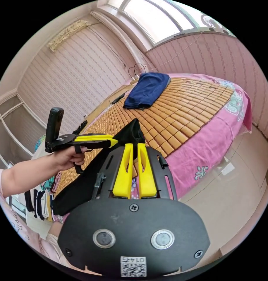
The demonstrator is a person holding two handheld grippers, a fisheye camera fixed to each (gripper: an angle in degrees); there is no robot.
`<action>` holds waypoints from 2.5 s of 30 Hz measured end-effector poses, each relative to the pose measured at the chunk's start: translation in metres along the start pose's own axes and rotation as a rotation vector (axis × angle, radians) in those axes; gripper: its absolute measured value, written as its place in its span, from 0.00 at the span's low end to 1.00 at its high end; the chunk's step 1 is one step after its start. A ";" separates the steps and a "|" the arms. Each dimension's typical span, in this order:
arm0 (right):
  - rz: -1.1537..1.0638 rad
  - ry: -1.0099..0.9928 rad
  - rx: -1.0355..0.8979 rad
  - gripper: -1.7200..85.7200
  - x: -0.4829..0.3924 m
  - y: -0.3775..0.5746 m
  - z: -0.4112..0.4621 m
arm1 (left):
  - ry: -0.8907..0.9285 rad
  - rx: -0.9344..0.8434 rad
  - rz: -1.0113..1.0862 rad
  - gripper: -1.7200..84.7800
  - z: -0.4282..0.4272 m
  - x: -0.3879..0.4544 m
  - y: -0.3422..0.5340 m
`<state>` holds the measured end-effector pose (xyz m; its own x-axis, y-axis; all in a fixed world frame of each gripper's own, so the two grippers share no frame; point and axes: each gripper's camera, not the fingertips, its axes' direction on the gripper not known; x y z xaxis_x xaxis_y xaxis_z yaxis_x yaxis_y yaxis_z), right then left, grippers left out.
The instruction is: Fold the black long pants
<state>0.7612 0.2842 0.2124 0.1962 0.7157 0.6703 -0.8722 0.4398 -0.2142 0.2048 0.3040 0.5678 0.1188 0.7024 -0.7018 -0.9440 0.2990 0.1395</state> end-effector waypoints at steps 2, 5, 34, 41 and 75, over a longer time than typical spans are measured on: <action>-0.041 -0.033 0.121 0.04 -0.007 -0.007 -0.057 | 0.037 0.078 0.038 0.01 -0.029 0.012 -0.017; -0.119 -0.098 0.236 0.04 -0.031 -0.002 -0.127 | 0.095 0.207 0.130 0.01 -0.091 0.029 -0.024; -1.023 -0.206 -0.815 0.13 -0.527 0.549 0.181 | -0.181 0.324 -1.022 0.10 -0.404 0.050 0.557; -1.104 -0.058 -0.777 0.11 -0.567 0.618 0.250 | -0.221 0.225 -1.064 0.08 -0.403 0.021 0.538; -1.000 -0.203 -0.876 0.04 -0.465 0.675 0.380 | -0.234 0.119 -0.898 0.02 -0.412 0.006 0.481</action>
<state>-0.0892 0.0418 0.0262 0.4402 -0.1729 0.8811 0.1919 0.9767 0.0958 -0.3755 0.1855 0.3429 0.8596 0.2843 -0.4245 -0.4321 0.8480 -0.3070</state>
